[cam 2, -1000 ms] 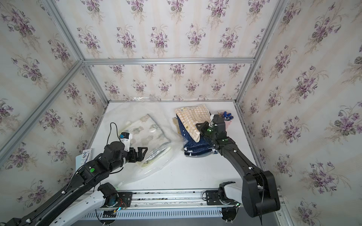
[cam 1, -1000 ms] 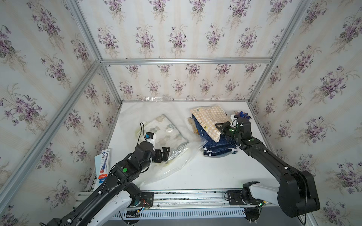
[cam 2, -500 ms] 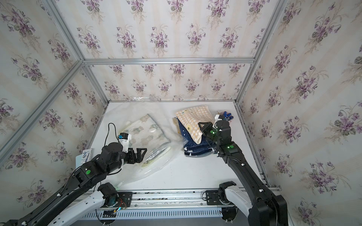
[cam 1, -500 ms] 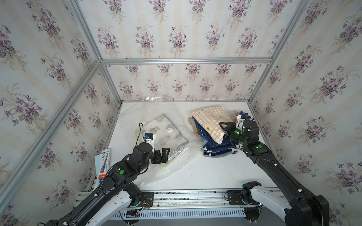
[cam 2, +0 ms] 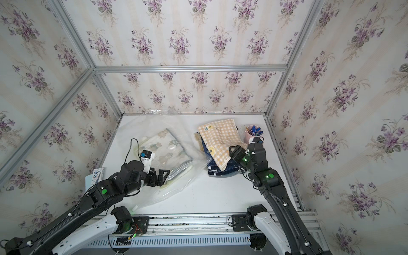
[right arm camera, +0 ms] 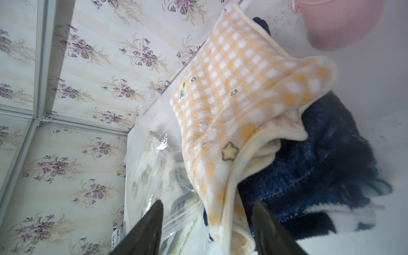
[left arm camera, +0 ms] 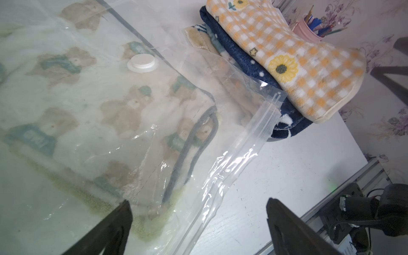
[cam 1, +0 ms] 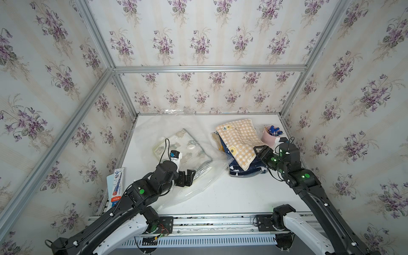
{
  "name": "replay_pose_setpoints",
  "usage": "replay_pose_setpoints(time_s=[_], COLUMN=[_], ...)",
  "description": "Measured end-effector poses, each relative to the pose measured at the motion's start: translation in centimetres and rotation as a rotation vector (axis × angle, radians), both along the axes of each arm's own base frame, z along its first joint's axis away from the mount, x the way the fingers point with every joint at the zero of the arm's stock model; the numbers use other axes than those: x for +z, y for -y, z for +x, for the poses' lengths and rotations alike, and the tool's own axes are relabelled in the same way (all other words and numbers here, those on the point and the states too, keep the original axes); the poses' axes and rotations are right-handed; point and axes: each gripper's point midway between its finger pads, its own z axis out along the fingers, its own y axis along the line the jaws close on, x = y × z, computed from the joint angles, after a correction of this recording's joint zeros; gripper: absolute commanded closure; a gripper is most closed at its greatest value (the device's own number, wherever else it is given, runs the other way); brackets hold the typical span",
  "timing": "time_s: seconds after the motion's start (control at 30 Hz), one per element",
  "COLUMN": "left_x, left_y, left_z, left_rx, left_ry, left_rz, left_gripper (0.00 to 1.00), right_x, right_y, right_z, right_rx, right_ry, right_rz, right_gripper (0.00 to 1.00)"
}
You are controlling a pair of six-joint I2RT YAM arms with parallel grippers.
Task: Take the blanket out of the vacuum bag
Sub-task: Place the blanket at the center of the board, then adjust the blanket at the center of the board.
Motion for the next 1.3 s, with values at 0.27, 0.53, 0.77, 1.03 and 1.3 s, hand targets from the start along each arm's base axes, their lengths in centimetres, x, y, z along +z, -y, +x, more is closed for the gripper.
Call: replay_pose_setpoints(time_s=[0.27,0.53,0.77,1.03,1.3], left_x=[-1.9,-4.4,-5.6,-5.4,-4.1], left_y=[2.5,1.1,0.2,-0.5,-2.0], left_z=[-1.2,-1.4,-0.4,0.5,0.4], left_rx=[-0.107,-0.044,0.037,0.115,0.164], left_ry=[0.0,0.03,0.06,0.111,0.165], left_rz=[0.294,0.525,0.611,0.635,0.574], left_gripper=[0.1,0.1,0.37,0.82,0.84], right_x=[1.9,-4.6,-7.2,-9.8,-11.0], right_y=[-9.9,-11.8,-10.8,-9.2,-7.5], right_z=[-1.1,-0.2,0.1,0.3,1.7], right_rx=[0.339,0.419,0.42,0.382,0.297], right_ry=[0.0,-0.126,-0.169,-0.212,-0.212], right_rz=[-0.261,-0.589,-0.697,-0.817,-0.947], right_gripper=[0.73,0.55,0.42,0.44,0.47])
